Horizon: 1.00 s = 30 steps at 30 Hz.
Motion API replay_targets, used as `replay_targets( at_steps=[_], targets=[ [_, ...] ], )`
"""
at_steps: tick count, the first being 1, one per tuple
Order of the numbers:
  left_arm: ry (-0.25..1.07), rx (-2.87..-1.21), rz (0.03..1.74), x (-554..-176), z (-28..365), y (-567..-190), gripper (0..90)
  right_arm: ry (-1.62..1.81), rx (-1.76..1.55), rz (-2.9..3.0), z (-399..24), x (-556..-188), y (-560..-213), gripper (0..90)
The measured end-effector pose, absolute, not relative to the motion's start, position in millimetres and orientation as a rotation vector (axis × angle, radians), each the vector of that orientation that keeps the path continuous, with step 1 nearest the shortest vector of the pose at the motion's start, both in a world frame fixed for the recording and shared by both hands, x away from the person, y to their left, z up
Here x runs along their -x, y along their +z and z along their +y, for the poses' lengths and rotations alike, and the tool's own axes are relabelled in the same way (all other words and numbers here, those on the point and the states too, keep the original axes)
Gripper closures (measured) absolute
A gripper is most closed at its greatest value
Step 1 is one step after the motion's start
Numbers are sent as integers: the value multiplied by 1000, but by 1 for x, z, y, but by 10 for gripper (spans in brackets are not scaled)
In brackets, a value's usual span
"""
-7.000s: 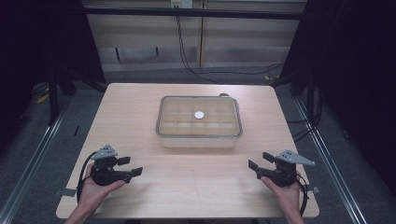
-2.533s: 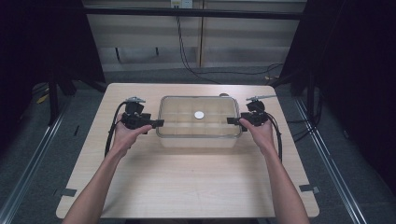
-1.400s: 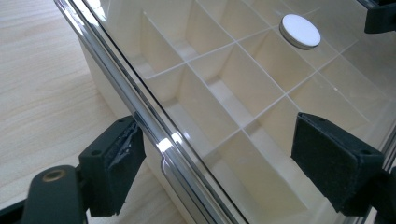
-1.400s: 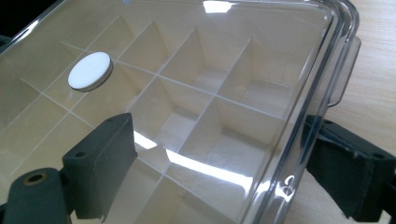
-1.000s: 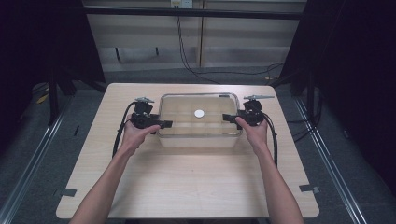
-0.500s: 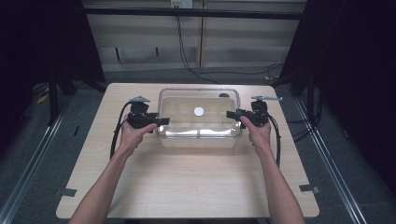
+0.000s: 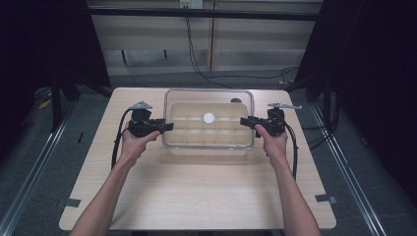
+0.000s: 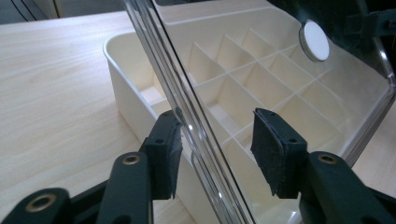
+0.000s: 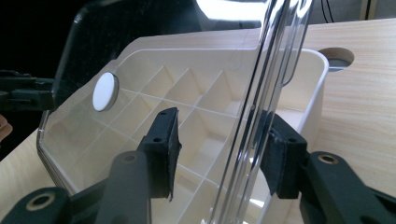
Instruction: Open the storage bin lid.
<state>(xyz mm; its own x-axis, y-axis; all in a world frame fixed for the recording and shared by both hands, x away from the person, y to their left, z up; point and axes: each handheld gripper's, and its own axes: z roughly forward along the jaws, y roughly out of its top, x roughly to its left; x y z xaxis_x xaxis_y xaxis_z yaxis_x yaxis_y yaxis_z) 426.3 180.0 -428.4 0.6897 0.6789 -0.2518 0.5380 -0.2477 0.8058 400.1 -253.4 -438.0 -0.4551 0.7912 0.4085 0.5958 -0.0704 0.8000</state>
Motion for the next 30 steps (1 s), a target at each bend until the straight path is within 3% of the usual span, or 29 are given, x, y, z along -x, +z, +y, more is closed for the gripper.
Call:
replay_targets(
  at_steps=[30],
  targets=[
    [186,-1857,860,-399,190,-422,695,1661,-1451,1956,-261,-367,-427,640]
  ],
)
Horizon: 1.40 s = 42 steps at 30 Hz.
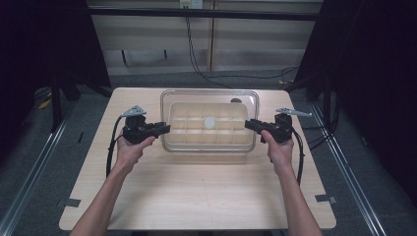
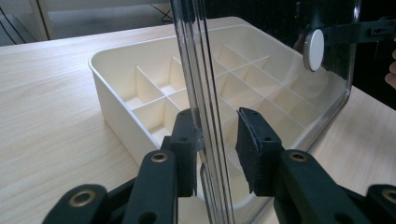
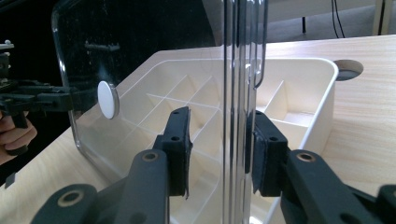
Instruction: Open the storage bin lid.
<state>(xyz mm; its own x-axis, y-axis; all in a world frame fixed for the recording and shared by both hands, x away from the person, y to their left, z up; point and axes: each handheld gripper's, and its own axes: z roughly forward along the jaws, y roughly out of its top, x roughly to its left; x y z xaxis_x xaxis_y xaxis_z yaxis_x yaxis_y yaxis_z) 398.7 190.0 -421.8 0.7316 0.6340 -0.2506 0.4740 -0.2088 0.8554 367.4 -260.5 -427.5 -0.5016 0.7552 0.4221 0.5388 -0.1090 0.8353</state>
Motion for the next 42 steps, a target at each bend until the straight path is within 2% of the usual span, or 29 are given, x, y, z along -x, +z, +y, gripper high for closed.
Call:
replay_targets(
  at_steps=[34,42],
  targets=[
    [218,-1876,803,-372,195,-403,704,1667,-1360,1963,-258,-330,-403,670],
    [262,-1921,777,-363,195,-405,699,1648,-1349,1976,-257,-325,-399,665]
  ],
)
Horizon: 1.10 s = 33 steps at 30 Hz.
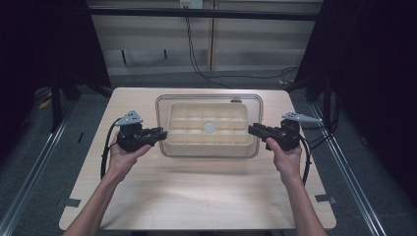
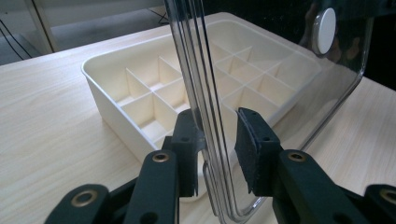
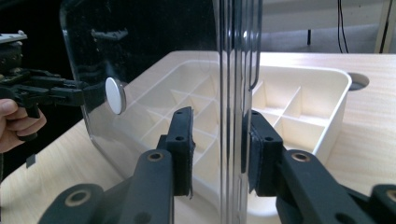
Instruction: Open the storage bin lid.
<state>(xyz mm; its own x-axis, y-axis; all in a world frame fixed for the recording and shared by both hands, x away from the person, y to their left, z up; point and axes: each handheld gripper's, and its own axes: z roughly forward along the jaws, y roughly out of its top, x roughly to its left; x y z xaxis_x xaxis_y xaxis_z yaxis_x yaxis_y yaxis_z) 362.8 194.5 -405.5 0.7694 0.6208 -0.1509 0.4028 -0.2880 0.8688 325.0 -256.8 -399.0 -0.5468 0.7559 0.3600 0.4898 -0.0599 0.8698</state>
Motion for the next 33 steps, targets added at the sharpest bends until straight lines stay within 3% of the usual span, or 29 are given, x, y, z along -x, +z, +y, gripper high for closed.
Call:
replay_targets(
  at_steps=[33],
  targets=[
    [253,-1989,759,-327,201,-410,705,1605,-1368,2047,-250,-284,-405,674]
  ],
)
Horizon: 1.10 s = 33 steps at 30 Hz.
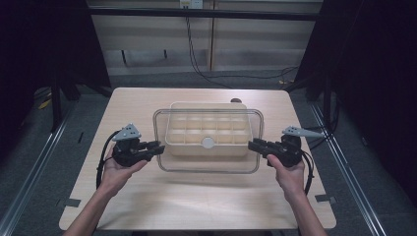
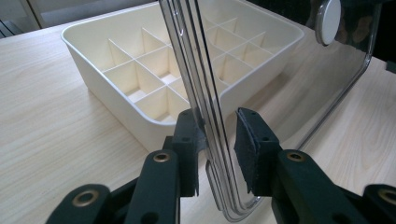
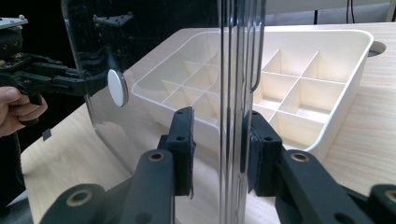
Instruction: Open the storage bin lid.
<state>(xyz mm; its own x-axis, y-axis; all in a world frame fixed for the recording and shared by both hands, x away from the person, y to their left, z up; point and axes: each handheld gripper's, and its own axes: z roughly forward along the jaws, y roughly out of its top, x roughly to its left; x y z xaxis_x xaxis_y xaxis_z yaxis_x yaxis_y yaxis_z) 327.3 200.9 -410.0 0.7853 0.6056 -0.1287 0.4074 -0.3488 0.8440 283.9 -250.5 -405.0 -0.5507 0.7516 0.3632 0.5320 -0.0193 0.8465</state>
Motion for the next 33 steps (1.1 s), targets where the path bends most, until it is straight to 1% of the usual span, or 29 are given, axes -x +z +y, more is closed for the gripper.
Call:
replay_targets(
  at_steps=[10,13,33],
  targets=[
    [262,-2012,756,-315,202,-411,704,1607,-1354,2060,-250,-271,-403,681],
    [240,-2012,753,-311,204,-412,712,1611,-1357,2064,-249,-266,-405,683],
    [218,-2056,738,-285,209,-417,722,1610,-1371,2121,-249,-243,-413,693]
  ],
)
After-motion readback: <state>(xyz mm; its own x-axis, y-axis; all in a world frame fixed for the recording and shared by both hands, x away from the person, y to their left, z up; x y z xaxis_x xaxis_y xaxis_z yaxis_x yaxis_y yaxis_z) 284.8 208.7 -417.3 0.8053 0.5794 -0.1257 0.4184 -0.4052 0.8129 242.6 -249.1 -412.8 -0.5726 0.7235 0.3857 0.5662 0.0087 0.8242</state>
